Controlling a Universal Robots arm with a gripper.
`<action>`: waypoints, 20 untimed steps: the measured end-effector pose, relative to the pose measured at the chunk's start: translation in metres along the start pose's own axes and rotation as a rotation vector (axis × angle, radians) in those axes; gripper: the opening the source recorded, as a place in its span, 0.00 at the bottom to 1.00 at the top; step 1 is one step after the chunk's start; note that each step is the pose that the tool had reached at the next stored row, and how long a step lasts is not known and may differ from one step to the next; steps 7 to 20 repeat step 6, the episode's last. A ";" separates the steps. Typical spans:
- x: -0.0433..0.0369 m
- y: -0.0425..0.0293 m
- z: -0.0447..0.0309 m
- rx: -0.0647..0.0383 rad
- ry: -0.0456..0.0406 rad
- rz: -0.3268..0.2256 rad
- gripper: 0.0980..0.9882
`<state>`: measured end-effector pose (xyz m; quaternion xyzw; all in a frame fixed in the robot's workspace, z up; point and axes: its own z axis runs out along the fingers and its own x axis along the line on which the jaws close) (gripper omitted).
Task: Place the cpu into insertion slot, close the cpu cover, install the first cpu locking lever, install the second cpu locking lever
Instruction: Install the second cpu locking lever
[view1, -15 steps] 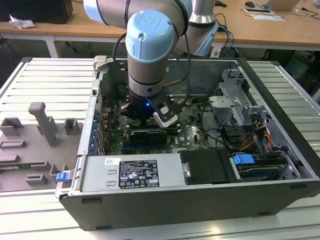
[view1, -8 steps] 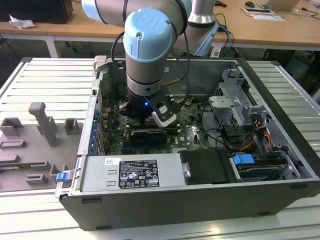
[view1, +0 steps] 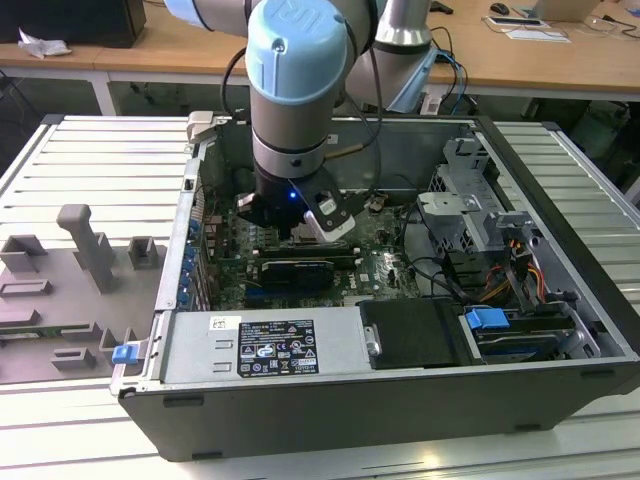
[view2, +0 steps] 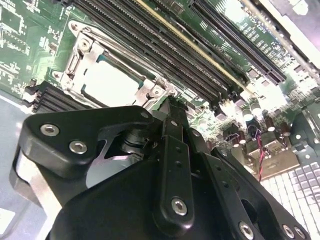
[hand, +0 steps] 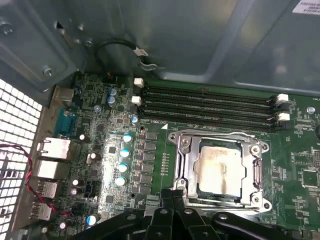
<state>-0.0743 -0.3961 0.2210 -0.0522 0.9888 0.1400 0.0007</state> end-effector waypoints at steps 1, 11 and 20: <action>0.0000 0.0001 -0.0003 0.000 -0.0001 0.000 0.01; 0.0000 0.0004 -0.0013 0.000 -0.0002 0.000 0.01; 0.0000 0.0004 -0.0013 0.000 -0.0002 0.000 0.01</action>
